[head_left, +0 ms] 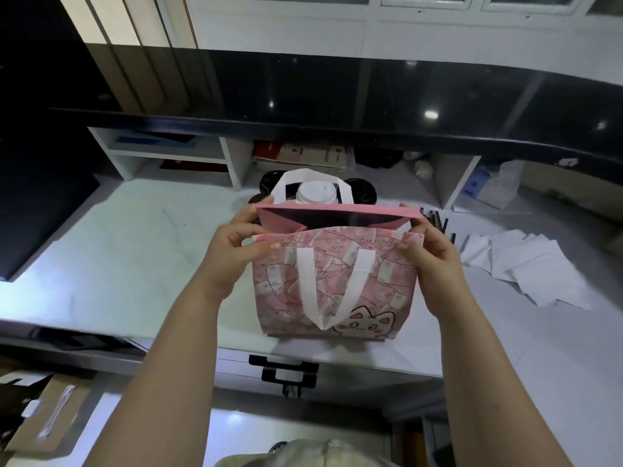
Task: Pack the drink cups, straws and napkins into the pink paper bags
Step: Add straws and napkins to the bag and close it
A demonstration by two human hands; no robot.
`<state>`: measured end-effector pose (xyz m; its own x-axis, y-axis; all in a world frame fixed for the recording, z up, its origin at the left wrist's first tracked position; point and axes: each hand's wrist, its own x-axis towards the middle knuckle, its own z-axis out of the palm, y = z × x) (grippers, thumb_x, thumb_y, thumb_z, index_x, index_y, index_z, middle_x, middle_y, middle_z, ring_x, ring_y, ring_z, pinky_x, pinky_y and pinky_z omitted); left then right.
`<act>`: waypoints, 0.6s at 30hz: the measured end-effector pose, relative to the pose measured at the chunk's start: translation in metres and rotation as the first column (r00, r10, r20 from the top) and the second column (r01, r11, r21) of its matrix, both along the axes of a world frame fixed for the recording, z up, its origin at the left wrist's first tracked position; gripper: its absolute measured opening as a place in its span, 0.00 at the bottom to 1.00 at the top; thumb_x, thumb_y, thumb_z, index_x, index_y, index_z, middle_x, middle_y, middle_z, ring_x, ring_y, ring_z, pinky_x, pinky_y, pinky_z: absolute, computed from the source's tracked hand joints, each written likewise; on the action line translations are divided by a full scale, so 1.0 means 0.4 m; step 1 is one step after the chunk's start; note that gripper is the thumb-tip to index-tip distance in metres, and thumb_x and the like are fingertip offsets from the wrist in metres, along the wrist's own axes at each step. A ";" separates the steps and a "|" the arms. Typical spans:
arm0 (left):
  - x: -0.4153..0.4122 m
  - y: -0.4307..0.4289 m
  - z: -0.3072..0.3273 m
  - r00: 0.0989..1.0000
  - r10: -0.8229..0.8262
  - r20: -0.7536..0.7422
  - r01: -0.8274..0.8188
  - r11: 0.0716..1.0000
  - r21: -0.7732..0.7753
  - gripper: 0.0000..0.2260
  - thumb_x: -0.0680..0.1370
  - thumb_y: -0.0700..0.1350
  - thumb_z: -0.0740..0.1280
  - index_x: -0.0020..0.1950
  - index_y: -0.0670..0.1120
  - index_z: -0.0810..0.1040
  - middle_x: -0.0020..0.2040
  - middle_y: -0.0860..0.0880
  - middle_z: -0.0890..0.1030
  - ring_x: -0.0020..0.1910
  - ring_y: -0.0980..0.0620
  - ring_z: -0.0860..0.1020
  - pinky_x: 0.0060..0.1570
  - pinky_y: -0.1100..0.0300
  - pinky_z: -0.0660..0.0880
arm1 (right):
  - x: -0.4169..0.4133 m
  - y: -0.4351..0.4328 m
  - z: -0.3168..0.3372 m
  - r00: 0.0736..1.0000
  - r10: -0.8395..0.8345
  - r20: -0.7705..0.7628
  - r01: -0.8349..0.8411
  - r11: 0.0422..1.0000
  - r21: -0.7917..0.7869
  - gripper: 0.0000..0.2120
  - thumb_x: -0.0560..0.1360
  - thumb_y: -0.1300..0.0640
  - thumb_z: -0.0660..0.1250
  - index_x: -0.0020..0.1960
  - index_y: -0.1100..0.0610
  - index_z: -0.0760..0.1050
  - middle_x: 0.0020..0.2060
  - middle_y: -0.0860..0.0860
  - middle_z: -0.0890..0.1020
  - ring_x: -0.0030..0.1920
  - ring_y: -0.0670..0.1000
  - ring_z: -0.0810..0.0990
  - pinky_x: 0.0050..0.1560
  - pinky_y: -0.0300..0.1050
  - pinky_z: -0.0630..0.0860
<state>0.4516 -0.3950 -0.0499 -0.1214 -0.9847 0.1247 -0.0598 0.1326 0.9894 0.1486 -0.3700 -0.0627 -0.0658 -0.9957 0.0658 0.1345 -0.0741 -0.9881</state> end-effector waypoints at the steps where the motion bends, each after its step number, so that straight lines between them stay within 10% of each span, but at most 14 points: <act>1: -0.007 0.006 0.000 1.000 0.023 -0.016 -0.023 1.000 -0.001 0.07 0.67 0.41 0.77 0.44 0.45 0.87 0.63 0.51 0.80 0.64 0.51 0.76 0.59 0.46 0.76 | 0.007 0.004 0.001 0.999 -0.044 0.015 0.044 0.999 0.002 0.04 0.73 0.68 0.67 0.44 0.67 0.72 0.53 0.56 0.79 0.48 0.53 0.81 0.46 0.50 0.80; 7: -0.034 0.026 -0.013 0.965 0.246 -0.086 -0.251 0.967 -0.042 0.16 0.69 0.31 0.75 0.44 0.53 0.85 0.45 0.51 0.86 0.50 0.48 0.83 0.57 0.48 0.78 | 0.028 0.008 0.003 0.972 -0.233 0.013 0.233 0.971 -0.051 0.08 0.75 0.69 0.68 0.45 0.57 0.79 0.36 0.46 0.83 0.39 0.45 0.81 0.43 0.40 0.79; 13: -0.039 0.026 0.002 0.953 0.276 -0.127 -0.281 0.959 -0.025 0.20 0.67 0.25 0.73 0.42 0.46 0.70 0.42 0.47 0.83 0.46 0.45 0.83 0.49 0.52 0.79 | 0.042 0.001 -0.004 0.941 -0.336 0.033 0.338 0.938 -0.083 0.19 0.72 0.73 0.68 0.46 0.49 0.71 0.43 0.50 0.82 0.47 0.53 0.80 0.51 0.49 0.78; 18: -0.050 0.027 0.024 0.964 0.265 0.013 -0.258 0.948 -0.185 0.18 0.68 0.28 0.74 0.45 0.50 0.80 0.45 0.49 0.83 0.48 0.51 0.82 0.49 0.58 0.79 | 0.044 0.004 0.028 0.887 -0.317 -0.336 0.215 0.927 -0.308 0.22 0.71 0.73 0.65 0.50 0.45 0.72 0.48 0.41 0.79 0.53 0.44 0.78 0.55 0.40 0.75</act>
<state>0.4317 -0.3841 -0.0402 0.1292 -0.9442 0.3029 -0.1526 0.2829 0.9469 0.1662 -0.3684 -0.0516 -0.2453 -0.8889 0.3870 -0.3008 -0.3097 -0.9020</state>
